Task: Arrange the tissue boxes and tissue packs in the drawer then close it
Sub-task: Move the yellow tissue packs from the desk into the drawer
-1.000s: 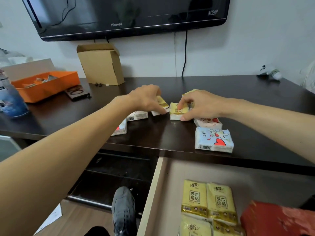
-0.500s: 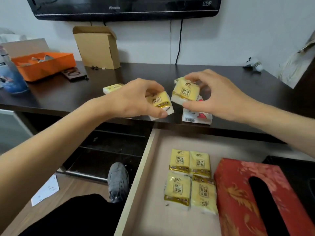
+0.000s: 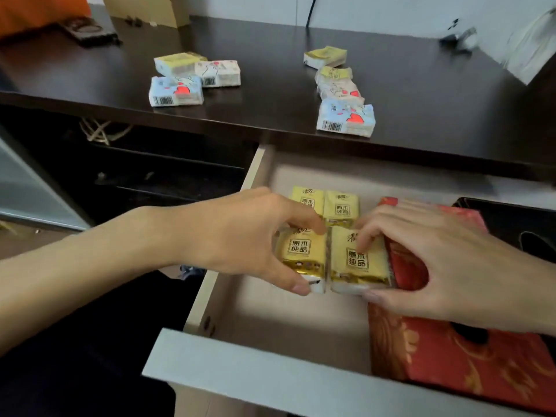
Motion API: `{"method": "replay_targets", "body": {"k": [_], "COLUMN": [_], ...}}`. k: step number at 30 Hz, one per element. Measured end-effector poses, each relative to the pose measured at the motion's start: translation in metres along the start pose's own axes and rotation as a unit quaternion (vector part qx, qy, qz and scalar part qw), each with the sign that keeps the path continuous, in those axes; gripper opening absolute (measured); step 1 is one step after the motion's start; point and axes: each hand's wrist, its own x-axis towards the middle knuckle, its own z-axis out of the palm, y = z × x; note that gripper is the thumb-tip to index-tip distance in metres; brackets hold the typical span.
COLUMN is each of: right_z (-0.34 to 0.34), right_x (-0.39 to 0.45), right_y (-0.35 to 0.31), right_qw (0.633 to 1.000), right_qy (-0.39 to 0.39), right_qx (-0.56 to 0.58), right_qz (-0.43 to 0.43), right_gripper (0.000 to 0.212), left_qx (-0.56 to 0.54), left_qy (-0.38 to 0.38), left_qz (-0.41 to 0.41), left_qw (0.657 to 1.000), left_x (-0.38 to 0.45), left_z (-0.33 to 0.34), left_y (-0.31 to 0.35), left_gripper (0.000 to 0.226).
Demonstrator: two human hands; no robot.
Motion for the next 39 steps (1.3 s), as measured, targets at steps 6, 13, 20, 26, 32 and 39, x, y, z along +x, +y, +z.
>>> {"method": "replay_targets", "body": {"k": [6,13,20,26,32,39], "right_z": [0.016,0.020,0.017,0.014,0.011,0.017], "right_x": [0.001,0.008,0.006,0.012,0.032,0.049], "right_y": [-0.008,-0.017,-0.021,-0.017,-0.020,-0.042], "right_qw": [0.998,0.996,0.993,0.994,0.976,0.952], "right_qy": [-0.058,-0.085,-0.112,-0.090,-0.129,-0.164], "right_qx": [-0.029,-0.030,-0.037,-0.065,-0.175,-0.257], "right_qz": [-0.001,-0.007,0.005,0.003,0.009,-0.002], "right_gripper": [0.046,0.058,0.074,0.056,0.077,0.064], "left_qx": [0.066,0.091,0.079,0.072,0.203,0.237], "left_qy": [-0.043,-0.018,-0.030,0.006,-0.013,-0.049], "left_qz": [0.029,0.096,0.116,0.105,0.087,0.085], "left_qw": [0.996,0.991,0.990,0.992,0.975,0.966], "left_x": [-0.018,-0.018,-0.020,-0.017,-0.011,-0.003], "left_z": [0.026,0.036,0.039,0.035,0.026,0.035], "left_y": [-0.001,-0.005,-0.008,-0.010,-0.016,-0.012], "left_gripper": [0.057,0.054,0.054,0.039,0.067,0.074]}}
